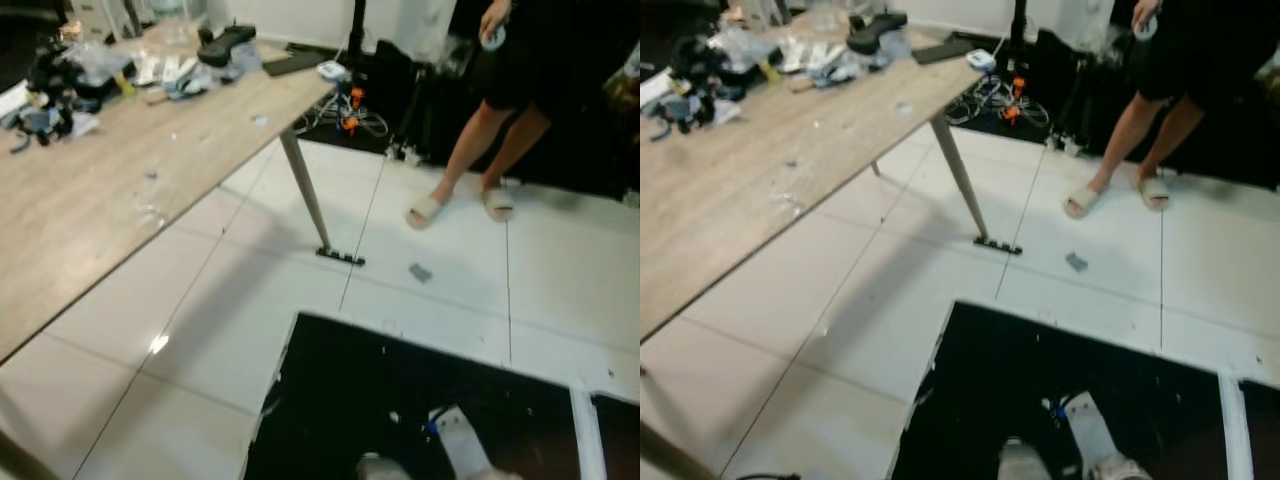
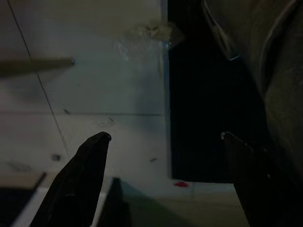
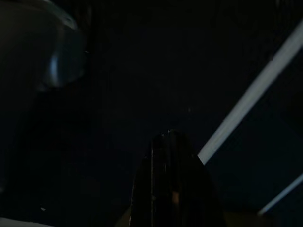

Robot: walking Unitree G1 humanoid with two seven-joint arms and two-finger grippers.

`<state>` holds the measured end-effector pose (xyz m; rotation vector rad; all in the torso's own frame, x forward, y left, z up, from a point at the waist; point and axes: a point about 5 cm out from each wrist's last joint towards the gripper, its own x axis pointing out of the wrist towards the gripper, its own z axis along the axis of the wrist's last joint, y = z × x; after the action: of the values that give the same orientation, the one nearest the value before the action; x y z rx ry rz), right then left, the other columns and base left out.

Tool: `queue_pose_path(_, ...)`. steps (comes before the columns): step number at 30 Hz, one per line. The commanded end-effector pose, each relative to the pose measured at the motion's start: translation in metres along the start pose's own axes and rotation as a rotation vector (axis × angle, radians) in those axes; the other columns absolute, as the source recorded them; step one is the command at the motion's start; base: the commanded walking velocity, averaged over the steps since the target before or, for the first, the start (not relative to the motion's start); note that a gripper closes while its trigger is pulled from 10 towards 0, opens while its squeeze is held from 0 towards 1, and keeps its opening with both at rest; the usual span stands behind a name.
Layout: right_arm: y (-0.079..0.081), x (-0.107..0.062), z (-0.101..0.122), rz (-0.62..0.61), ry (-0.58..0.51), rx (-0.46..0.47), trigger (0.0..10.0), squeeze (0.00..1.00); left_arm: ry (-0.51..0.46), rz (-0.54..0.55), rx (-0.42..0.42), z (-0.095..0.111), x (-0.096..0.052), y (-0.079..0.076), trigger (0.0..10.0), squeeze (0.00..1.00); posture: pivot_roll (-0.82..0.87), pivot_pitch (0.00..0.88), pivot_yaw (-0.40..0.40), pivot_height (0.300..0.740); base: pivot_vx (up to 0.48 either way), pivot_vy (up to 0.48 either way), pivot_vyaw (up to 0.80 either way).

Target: Picking trash to rubbish bin

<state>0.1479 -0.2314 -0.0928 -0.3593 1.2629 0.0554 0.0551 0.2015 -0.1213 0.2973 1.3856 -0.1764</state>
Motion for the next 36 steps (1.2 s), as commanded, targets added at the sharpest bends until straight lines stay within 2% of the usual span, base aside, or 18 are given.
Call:
queue_pose_path(1,0.007,0.001,-0.005,0.017,0.019,-0.019,10.0,0.0,-0.105,-0.051,0.003,0.029,0.002,-0.017,10.0,0.0,0.03,0.026,0.003,0.74,0.0,0.0,-0.77)
queue_pose_path(10,0.009,0.001,-0.01,0.033,0.037,-0.037,10.0,0.0,-0.088,-0.048,0.024,0.024,0.001,-0.012,10.0,0.0,0.03,0.027,0.011,0.74,0.0,0.0,-0.77)
queue_pose_path(21,0.013,0.001,-0.003,0.061,0.037,-0.061,10.0,0.0,-0.102,-0.033,0.032,0.035,0.001,-0.001,10.0,0.0,0.03,0.023,0.009,0.74,0.0,0.0,-0.77)
queue_pose_path(36,0.012,0.0,0.009,0.03,0.021,-0.084,10.0,0.0,-0.094,-0.033,0.043,0.035,0.001,-0.003,10.0,0.0,0.03,0.024,0.0,0.74,0.0,0.0,-0.76)
